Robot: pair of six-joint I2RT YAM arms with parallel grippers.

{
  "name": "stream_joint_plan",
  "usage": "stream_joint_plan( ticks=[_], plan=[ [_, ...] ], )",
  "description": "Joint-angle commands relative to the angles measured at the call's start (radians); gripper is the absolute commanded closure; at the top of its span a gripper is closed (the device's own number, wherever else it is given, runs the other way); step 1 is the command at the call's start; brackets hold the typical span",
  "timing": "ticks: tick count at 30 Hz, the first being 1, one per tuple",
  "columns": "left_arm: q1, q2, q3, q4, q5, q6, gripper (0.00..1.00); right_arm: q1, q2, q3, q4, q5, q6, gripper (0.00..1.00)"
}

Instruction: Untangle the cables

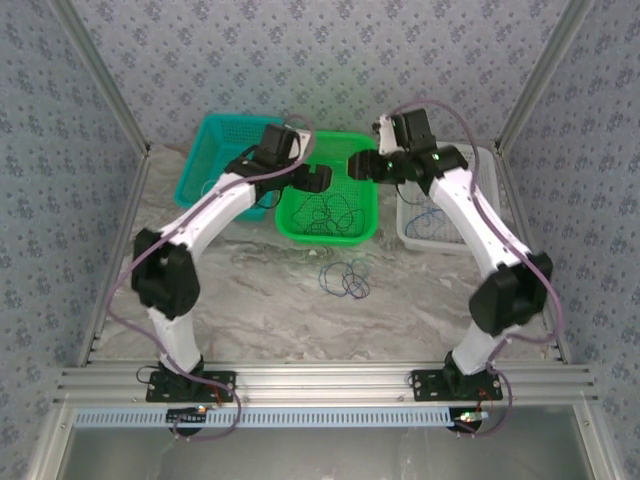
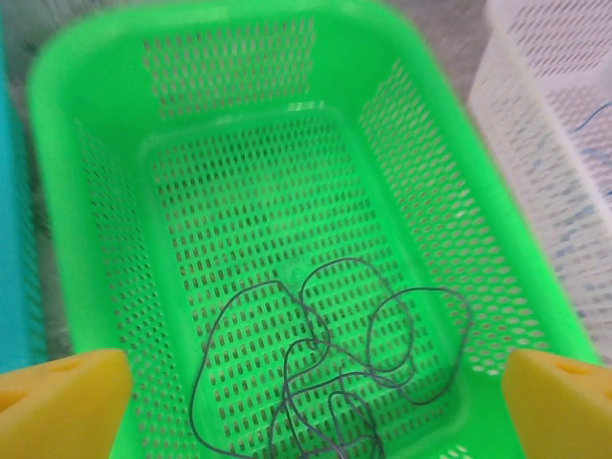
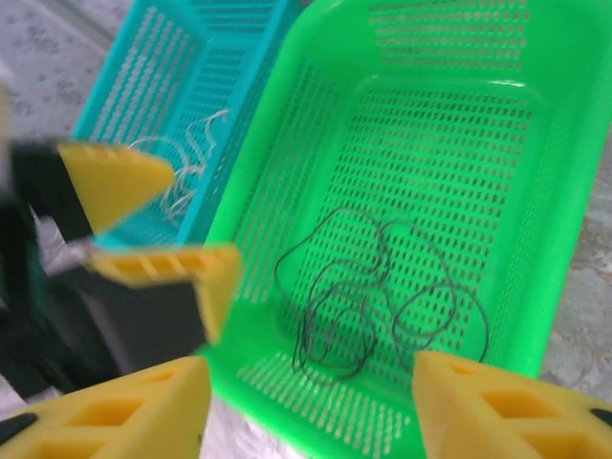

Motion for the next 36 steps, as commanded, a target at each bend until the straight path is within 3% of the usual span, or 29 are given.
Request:
stream_joint_plan(
  ticks=[1,6,15,18,23,30,36],
  plan=[
    [-0.004,-0.171,-0.120,0.093,-0.009,0.005,0.00,0.021,-0.119,-0.213,-0.044,0.007,-0.085,0.46],
    [-0.005,-0.347,-0.399,0.232,0.049,-0.103,0.00,0.109,-0.309,-0.558,0.002,0.089,-0.005,0.48],
    [-0.013,-0.493,-0.693,0.308,0.100,-0.272,0.01,0.224,-0.327,-0.845,0.122,0.204,0.104,0.54],
    [-0.013,-0.499,-0.716,0.295,0.085,-0.271,0.00,0.231,-0.310,-0.883,0.182,0.205,0.122,0.55],
    [-0.015,-0.476,-0.730,0.304,0.093,-0.272,0.01,0.220,-0.257,-0.879,0.256,0.312,0.154,0.55],
    [-0.018,-0.489,-0.799,0.377,0.109,-0.285,0.00,0.208,-0.090,-0.803,0.374,0.312,0.136,0.56],
    [-0.017,-0.507,-0.804,0.345,0.092,-0.254,0.01,0.211,-0.015,-0.798,0.481,0.343,0.157,0.63]
  ],
)
